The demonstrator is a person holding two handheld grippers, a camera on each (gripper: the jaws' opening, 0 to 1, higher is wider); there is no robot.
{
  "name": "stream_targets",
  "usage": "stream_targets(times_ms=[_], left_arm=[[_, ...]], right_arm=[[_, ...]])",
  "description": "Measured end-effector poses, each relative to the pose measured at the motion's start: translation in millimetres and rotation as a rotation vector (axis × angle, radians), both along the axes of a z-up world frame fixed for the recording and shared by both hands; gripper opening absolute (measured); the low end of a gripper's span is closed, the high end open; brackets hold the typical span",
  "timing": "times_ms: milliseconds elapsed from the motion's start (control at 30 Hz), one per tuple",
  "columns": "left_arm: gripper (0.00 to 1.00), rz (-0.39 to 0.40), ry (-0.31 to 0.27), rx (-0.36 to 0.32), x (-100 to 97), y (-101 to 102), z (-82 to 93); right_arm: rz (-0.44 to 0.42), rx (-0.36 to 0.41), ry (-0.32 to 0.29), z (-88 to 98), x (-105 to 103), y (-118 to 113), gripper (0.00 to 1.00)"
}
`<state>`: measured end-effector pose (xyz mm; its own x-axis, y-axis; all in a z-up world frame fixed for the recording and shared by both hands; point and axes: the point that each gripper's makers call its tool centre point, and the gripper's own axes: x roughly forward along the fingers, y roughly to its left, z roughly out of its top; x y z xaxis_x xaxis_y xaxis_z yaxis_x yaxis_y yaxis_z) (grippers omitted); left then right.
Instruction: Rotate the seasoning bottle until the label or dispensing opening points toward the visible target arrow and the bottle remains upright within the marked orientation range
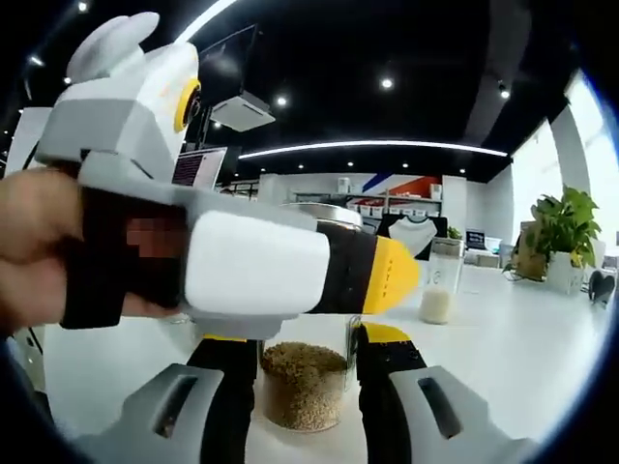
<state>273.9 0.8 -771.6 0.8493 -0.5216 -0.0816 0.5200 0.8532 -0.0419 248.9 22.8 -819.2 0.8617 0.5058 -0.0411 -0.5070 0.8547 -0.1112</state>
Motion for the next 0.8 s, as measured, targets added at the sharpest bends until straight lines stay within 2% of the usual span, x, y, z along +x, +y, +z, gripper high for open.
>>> stream_targets(times_ms=[100,300,500,800], left_arm=[[0.50,-0.023,-0.011,-0.010,-0.4,-3,1.0],[0.49,-0.056,0.004,-0.052,0.4,-1,1.6],[0.48,-0.088,-0.020,-0.012,-3.7,-2,2.8],[0.48,-0.170,-0.042,-0.003,-8.5,-7,9.9]], right_arm=[[0.000,0.030,0.015,-0.7,1,-1,0.39],[0.012,0.043,0.007,0.5,0,0,0.39],[0.050,0.067,0.016,1.9,-2,3,0.38],[0.110,0.085,0.017,9.8,-3,4,0.39]])
